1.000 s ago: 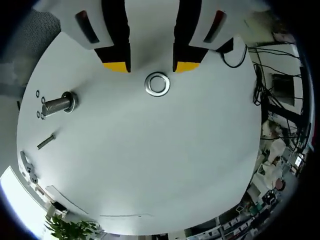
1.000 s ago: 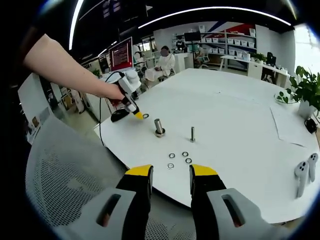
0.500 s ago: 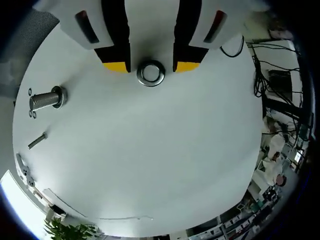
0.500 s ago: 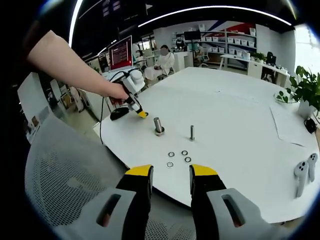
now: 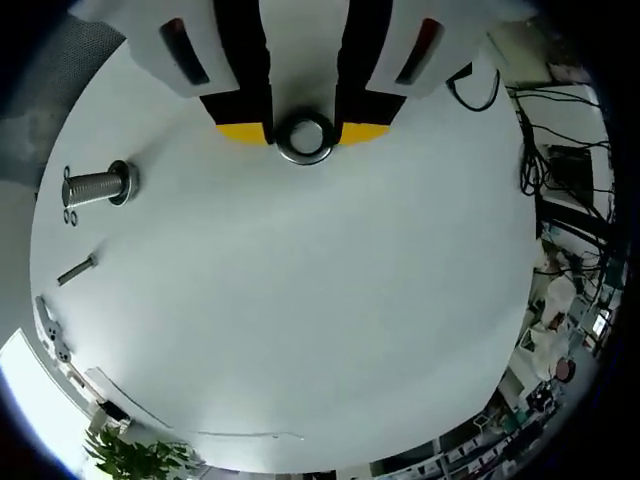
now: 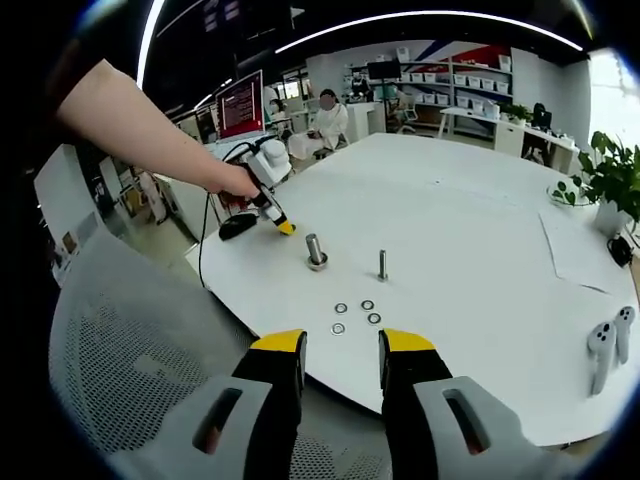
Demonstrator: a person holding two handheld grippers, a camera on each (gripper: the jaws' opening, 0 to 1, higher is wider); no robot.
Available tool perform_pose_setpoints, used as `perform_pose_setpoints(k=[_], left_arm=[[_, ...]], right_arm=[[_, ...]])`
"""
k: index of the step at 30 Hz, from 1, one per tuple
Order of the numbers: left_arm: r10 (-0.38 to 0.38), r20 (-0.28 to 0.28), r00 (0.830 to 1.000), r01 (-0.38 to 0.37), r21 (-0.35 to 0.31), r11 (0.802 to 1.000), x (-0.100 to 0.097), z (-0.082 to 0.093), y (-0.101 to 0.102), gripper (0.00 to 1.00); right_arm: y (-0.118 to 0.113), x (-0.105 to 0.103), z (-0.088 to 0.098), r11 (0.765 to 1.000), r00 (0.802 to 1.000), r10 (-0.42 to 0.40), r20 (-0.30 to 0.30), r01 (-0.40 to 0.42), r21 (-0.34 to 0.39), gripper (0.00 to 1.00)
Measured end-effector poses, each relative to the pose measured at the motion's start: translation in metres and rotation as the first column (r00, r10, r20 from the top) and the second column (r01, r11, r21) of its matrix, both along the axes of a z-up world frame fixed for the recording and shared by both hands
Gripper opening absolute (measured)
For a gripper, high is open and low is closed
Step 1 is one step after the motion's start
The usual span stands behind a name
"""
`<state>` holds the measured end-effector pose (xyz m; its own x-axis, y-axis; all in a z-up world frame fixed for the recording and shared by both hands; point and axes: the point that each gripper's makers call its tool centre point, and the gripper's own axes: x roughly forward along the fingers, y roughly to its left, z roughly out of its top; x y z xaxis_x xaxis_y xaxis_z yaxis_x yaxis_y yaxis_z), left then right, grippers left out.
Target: Place the washer onto the threaded stud by aligning its center hole with the stud, sliding it down to the base, and recovering from edge contact or off-axis alignment until the washer reaches the visible bottom stop.
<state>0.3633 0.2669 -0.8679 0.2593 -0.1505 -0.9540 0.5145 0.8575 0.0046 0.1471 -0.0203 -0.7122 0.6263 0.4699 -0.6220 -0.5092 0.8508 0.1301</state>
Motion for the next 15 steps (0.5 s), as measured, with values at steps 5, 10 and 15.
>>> perform_pose_setpoints(k=[5, 10, 15], left_arm=[[-0.015, -0.005, 1.000, 0.015, 0.007, 1.000, -0.005, 0.000, -0.003, 0.21], [-0.097, -0.047, 0.994, 0.098, 0.031, 0.995, -0.018, 0.000, -0.009, 0.20], [-0.147, -0.098, 0.984, 0.152, 0.044, 0.987, -0.033, 0.000, -0.014, 0.20]], right_arm=[[0.000, 0.000, 0.000, 1.000, 1.000, 0.002, -0.002, -0.002, -0.001, 0.31], [0.001, 0.000, 0.000, 1.000, 1.000, 0.003, -0.001, -0.003, 0.000, 0.31], [0.002, -0.001, 0.000, 1.000, 1.000, 0.007, -0.001, -0.007, 0.002, 0.31]])
